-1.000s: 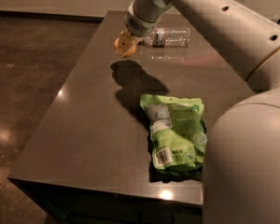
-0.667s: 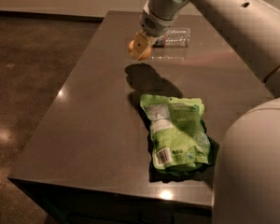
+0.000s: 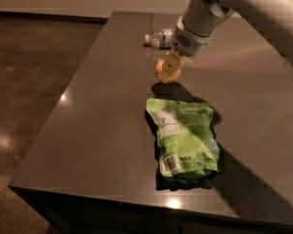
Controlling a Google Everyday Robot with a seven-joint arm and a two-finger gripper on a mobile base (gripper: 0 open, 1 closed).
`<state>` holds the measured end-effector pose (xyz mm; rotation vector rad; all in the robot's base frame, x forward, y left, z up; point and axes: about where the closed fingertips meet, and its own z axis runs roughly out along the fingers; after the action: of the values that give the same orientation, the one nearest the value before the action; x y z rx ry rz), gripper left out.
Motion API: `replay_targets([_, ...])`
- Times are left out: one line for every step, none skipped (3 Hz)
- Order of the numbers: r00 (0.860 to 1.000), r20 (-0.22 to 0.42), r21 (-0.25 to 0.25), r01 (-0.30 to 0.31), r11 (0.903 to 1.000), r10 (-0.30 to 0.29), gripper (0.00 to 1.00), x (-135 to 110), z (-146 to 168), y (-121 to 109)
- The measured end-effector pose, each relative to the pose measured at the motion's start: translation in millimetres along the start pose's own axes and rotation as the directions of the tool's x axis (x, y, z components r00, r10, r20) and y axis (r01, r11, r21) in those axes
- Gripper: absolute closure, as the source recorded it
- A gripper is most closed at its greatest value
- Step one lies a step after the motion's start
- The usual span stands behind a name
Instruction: Move orange near green rice chip bag
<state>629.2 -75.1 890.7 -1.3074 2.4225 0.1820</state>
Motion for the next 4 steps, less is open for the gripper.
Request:
replay_targets([1.0,-0.028,-0.035,0.002,0.9994,-0.003,1.0,30.9,1.6,24.5])
replay_targets([0.999,-0.048,-0.053,0.006,0.9986,-0.008,0.87,51.4,1.1,40.8])
replay_targets([0.998,-0.059,-0.061,0.008,0.9981,-0.012,0.64,61.4,-0.8,46.8])
replay_targets([0.998,-0.067,-0.063,0.016,0.9979,-0.021,0.41,63.9,-2.4,47.1])
